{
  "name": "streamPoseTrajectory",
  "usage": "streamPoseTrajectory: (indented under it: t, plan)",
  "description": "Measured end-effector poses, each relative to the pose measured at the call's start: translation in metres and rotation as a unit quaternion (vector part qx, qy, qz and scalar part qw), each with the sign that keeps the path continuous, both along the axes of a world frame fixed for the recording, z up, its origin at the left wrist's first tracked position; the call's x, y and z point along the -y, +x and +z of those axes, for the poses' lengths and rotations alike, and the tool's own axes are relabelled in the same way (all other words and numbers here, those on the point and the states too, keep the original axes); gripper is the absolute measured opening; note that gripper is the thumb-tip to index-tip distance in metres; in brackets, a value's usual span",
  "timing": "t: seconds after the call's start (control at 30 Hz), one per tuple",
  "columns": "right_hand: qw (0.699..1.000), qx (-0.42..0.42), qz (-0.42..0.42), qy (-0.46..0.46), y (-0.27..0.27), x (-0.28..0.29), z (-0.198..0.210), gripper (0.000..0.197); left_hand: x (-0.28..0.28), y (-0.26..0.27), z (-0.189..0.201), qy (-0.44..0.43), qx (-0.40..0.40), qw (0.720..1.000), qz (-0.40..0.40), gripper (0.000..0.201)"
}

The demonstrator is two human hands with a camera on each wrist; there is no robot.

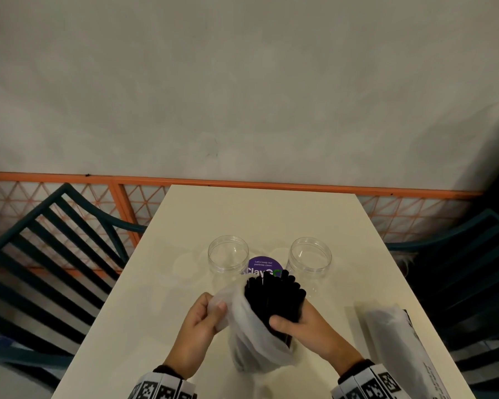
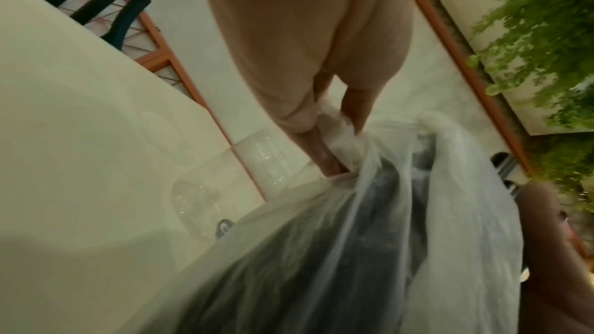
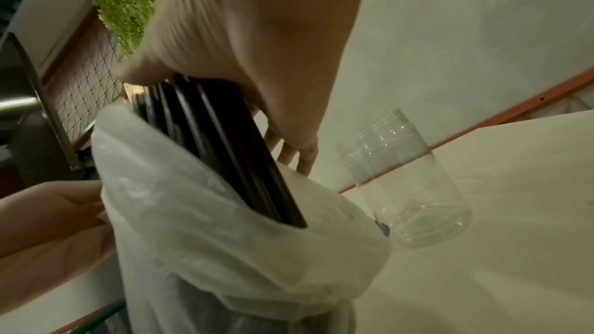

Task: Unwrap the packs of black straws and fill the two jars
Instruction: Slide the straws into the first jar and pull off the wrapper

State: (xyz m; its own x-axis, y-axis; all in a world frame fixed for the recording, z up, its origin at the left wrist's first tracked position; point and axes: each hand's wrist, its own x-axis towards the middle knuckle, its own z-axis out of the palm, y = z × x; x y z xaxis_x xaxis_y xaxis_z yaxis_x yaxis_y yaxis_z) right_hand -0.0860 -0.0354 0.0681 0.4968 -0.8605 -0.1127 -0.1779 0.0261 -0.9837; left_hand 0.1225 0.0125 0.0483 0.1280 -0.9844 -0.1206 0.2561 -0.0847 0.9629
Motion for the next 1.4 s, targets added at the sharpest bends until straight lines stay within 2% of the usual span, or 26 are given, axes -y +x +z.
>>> streamPoseTrajectory:
  t: [0.07,0.13,0.23,0.3,0.4,0.57,0.67,0.73,0.8,0.9,1.0,1.03,1.1,1.2,1.27,1.33,1.4]
  plan:
    - [0.999,-0.015,0.039,-0.008,0.0,-0.001,0.0,0.083,-0.002,-0.001,-0.005,0.017,-0.023,0.999,0.031,0.028]
    - [0.996,-0.038,0.078,-0.019,-0.001,-0.003,-0.008,0.095,-0.004,0.0,-0.007,0.034,-0.027,0.997,0.057,0.028]
    - [0.99,-0.083,0.108,-0.033,-0.003,-0.006,-0.026,0.11,-0.007,0.006,-0.006,0.038,-0.047,0.997,0.042,0.019]
    - [0.986,-0.113,0.113,-0.036,-0.004,-0.006,-0.034,0.114,-0.006,0.008,-0.005,0.033,-0.028,0.999,0.014,0.033]
    - [0.981,-0.149,0.119,-0.039,-0.006,-0.002,-0.036,0.102,-0.006,0.008,0.001,0.035,0.023,0.999,-0.034,0.043]
    - [0.986,-0.121,0.118,-0.004,-0.009,0.005,-0.027,0.08,-0.007,0.015,0.023,0.065,0.006,0.997,-0.041,0.028]
    - [0.987,-0.115,0.108,-0.005,-0.01,0.004,-0.027,0.078,-0.006,0.017,0.039,0.025,0.133,0.989,-0.064,0.029]
    - [0.988,-0.121,0.093,-0.016,-0.007,0.002,-0.031,0.082,-0.003,0.015,0.04,0.008,0.183,0.982,-0.038,0.033]
    - [0.99,-0.121,0.076,-0.021,-0.004,0.001,-0.036,0.087,0.002,0.013,0.033,0.012,0.173,0.985,-0.008,0.03]
    - [0.984,-0.152,0.087,-0.021,-0.002,0.0,-0.042,0.09,0.004,0.009,0.015,0.048,0.121,0.991,0.027,0.014]
    - [0.978,-0.178,0.11,-0.015,-0.004,0.001,-0.044,0.083,0.002,0.008,0.01,0.029,0.128,0.991,0.014,0.018]
    - [0.979,-0.174,0.107,-0.01,-0.005,0.002,-0.043,0.081,0.002,0.009,0.013,0.013,0.127,0.992,-0.006,0.025]
    - [0.983,-0.156,0.097,0.0,-0.008,0.004,-0.043,0.078,-0.001,0.017,0.013,-0.001,0.117,0.99,-0.073,0.056]
    - [0.984,-0.149,0.093,0.0,-0.012,0.005,-0.039,0.08,-0.005,0.028,0.013,0.006,0.194,0.965,-0.177,0.075]
    - [0.979,-0.173,0.111,-0.007,-0.015,0.006,-0.035,0.087,-0.004,0.035,0.009,0.018,0.252,0.955,-0.152,0.081]
    - [0.97,-0.2,0.14,-0.013,-0.021,0.007,-0.033,0.085,-0.002,0.038,0.006,0.029,0.249,0.965,-0.072,0.068]
    - [0.973,-0.187,0.135,-0.003,-0.026,0.008,-0.031,0.073,-0.001,0.037,0.002,0.033,0.24,0.97,0.0,0.052]
